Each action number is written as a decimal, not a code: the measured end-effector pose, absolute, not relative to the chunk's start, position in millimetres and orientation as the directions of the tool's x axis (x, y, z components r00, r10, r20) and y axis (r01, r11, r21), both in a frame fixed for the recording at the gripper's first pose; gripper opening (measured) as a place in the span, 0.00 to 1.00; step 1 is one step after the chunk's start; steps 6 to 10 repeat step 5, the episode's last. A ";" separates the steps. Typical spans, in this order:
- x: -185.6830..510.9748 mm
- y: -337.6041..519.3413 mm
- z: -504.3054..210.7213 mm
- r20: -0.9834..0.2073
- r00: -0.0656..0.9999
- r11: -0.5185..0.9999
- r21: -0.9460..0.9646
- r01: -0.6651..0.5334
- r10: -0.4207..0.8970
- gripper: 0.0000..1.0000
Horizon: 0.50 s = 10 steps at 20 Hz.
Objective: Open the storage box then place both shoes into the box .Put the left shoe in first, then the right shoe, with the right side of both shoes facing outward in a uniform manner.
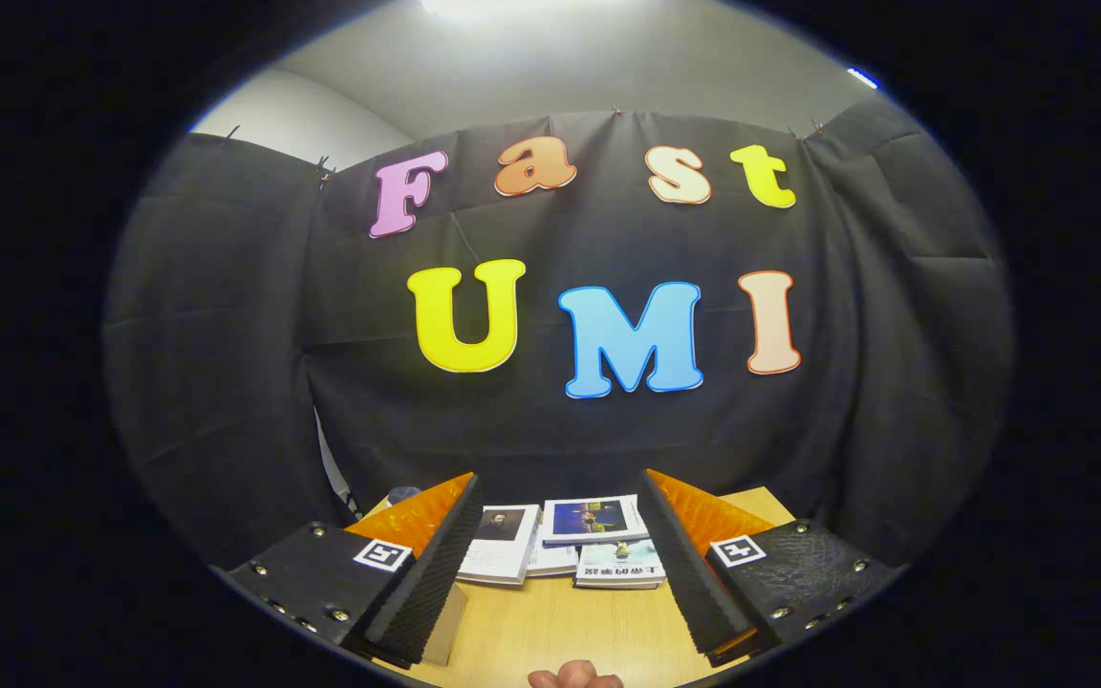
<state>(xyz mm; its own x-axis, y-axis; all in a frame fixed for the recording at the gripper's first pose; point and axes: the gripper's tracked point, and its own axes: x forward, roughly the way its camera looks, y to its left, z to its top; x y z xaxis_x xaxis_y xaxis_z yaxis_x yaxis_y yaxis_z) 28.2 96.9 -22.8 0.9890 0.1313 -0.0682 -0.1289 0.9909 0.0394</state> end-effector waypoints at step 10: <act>19.2 90.7 -18.1 -0.064 0.990 0.991 0.044 -0.123 0.126 0.98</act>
